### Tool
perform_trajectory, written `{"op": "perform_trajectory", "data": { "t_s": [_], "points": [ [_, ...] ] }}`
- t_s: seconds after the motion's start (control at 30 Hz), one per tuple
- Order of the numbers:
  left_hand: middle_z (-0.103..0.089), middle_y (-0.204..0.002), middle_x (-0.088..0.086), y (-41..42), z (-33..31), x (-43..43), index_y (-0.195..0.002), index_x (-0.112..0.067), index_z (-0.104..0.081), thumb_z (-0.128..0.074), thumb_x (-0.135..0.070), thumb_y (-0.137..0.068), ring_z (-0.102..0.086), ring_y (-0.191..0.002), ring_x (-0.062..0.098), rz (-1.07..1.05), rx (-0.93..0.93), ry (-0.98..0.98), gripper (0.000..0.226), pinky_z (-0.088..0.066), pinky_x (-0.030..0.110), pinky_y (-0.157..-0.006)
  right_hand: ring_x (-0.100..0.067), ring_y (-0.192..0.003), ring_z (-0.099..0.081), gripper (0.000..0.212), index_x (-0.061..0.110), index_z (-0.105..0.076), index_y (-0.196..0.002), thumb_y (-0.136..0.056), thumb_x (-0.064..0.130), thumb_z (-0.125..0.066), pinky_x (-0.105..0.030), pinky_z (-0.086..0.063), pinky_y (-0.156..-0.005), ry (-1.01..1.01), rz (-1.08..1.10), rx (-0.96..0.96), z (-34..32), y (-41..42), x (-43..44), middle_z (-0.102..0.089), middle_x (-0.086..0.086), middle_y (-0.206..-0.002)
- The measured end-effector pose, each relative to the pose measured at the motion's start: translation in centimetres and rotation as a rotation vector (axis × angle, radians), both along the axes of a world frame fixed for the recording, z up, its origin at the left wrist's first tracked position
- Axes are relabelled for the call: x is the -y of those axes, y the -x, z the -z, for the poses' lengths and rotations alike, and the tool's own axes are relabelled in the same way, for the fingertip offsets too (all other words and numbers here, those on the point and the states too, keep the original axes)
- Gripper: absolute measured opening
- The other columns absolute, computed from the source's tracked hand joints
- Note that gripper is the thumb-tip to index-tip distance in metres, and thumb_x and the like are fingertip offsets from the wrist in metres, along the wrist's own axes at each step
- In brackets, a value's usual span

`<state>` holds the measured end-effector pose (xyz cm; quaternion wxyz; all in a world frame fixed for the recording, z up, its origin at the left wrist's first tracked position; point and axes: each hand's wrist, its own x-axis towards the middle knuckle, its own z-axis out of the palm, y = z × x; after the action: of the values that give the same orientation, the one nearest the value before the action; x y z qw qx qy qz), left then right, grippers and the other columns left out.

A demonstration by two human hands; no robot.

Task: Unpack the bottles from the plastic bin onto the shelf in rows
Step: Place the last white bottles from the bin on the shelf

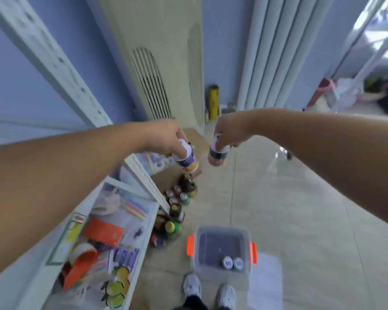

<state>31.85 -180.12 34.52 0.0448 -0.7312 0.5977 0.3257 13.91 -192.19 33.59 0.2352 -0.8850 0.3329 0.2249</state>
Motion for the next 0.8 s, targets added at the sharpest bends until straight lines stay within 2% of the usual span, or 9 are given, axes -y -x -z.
{"op": "perform_trajectory", "data": {
  "t_s": [0.07,0.1,0.17,0.27,0.3,0.4,0.53,0.7,0.8],
  "points": [
    [-0.073,-0.075,0.007,-1.8,-6.0,-0.9,-0.089,-0.025,-0.077,-0.065,-0.045,-0.050,-0.059,-0.054,0.014,-0.029,0.066,0.066,0.046,-0.052,0.031,-0.050,-0.008,-0.047,-0.065,0.022,0.007,-0.069,-0.077,-0.081,0.028,-0.069,-0.017,-0.045,-0.045,0.042,-0.014,0.064,-5.2,-2.3,0.3,-0.069,-0.004,-0.068],
    [-0.074,-0.074,0.003,-2.6,-8.9,-1.6,-0.090,-0.026,-0.078,-0.064,-0.046,-0.047,-0.061,-0.055,0.012,-0.047,0.089,0.095,0.049,-0.051,0.030,-0.053,-0.007,-0.047,-0.067,0.021,0.007,-0.069,-0.077,-0.081,0.028,-0.069,-0.016,-0.046,-0.045,0.058,-0.026,0.104,-7.6,-3.5,0.0,-0.072,-0.005,-0.070],
    [-0.076,-0.075,-0.002,-4.2,-13.9,-3.5,-0.090,-0.027,-0.079,-0.066,-0.044,-0.048,-0.063,-0.055,0.007,-0.100,0.115,0.132,0.047,-0.051,0.025,-0.058,-0.007,-0.052,-0.071,0.020,0.007,-0.071,-0.080,-0.082,0.026,-0.070,-0.018,-0.052,-0.048,0.062,-0.060,0.178,-11.8,-5.8,-1.1,-0.076,-0.006,-0.075],
    [-0.078,-0.085,0.000,-6.5,-19.9,-7.0,-0.090,-0.024,-0.080,-0.069,-0.038,-0.050,-0.075,-0.075,0.011,-0.176,0.118,0.178,0.044,-0.059,0.027,-0.077,-0.010,-0.064,-0.075,0.022,0.005,-0.073,-0.082,-0.083,0.026,-0.069,-0.024,-0.060,-0.057,0.056,-0.151,0.240,-16.8,-9.6,-3.3,-0.077,-0.009,-0.079],
    [-0.078,-0.086,-0.002,-7.5,-21.6,-8.4,-0.089,-0.024,-0.080,-0.070,-0.038,-0.048,-0.076,-0.081,0.011,-0.211,0.121,0.203,0.045,-0.060,0.027,-0.078,-0.011,-0.065,-0.076,0.021,0.005,-0.073,-0.083,-0.084,0.026,-0.069,-0.024,-0.060,-0.058,0.065,-0.189,0.256,-18.3,-11.3,-4.2,-0.077,-0.010,-0.079],
    [-0.077,-0.081,-0.012,-10.0,-24.9,-13.2,-0.087,-0.029,-0.080,-0.071,-0.041,-0.049,-0.074,-0.074,0.003,-0.305,0.172,0.235,0.041,-0.054,0.015,-0.060,-0.014,-0.067,-0.076,0.020,0.003,-0.073,-0.088,-0.083,0.021,-0.070,-0.027,-0.061,-0.059,0.071,-0.289,0.310,-21.7,-16.8,-7.6,-0.077,-0.014,-0.081],
    [-0.071,-0.069,-0.015,-15.0,-25.1,-19.8,-0.082,-0.028,-0.079,-0.075,-0.036,-0.060,-0.066,-0.059,0.002,-0.390,0.258,0.178,0.023,-0.047,0.014,-0.056,-0.018,-0.073,-0.077,0.023,0.003,-0.074,-0.086,-0.076,0.023,-0.071,-0.032,-0.062,-0.067,0.065,-0.431,0.299,-23.0,-24.3,-13.7,-0.078,-0.014,-0.079],
    [-0.068,-0.067,-0.004,-22.8,-21.7,-26.8,-0.081,-0.016,-0.076,-0.073,-0.032,-0.064,-0.063,-0.056,0.010,-0.489,0.348,0.074,0.023,-0.050,0.020,-0.055,-0.008,-0.064,-0.075,0.021,0.008,-0.075,-0.086,-0.076,0.025,-0.070,-0.024,-0.060,-0.061,0.066,-0.587,0.218,-20.4,-32.0,-21.9,-0.078,-0.009,-0.079],
    [-0.057,-0.060,-0.003,-26.2,-17.8,-29.7,-0.065,-0.016,-0.065,-0.069,-0.032,-0.061,-0.049,-0.054,0.016,-0.499,0.318,0.000,0.017,-0.040,0.025,-0.057,-0.004,-0.047,-0.067,0.019,0.011,-0.071,-0.076,-0.078,0.029,-0.068,-0.017,-0.052,-0.048,0.093,-0.676,0.155,-17.5,-34.7,-26.6,-0.072,-0.003,-0.068]
  ]
}}
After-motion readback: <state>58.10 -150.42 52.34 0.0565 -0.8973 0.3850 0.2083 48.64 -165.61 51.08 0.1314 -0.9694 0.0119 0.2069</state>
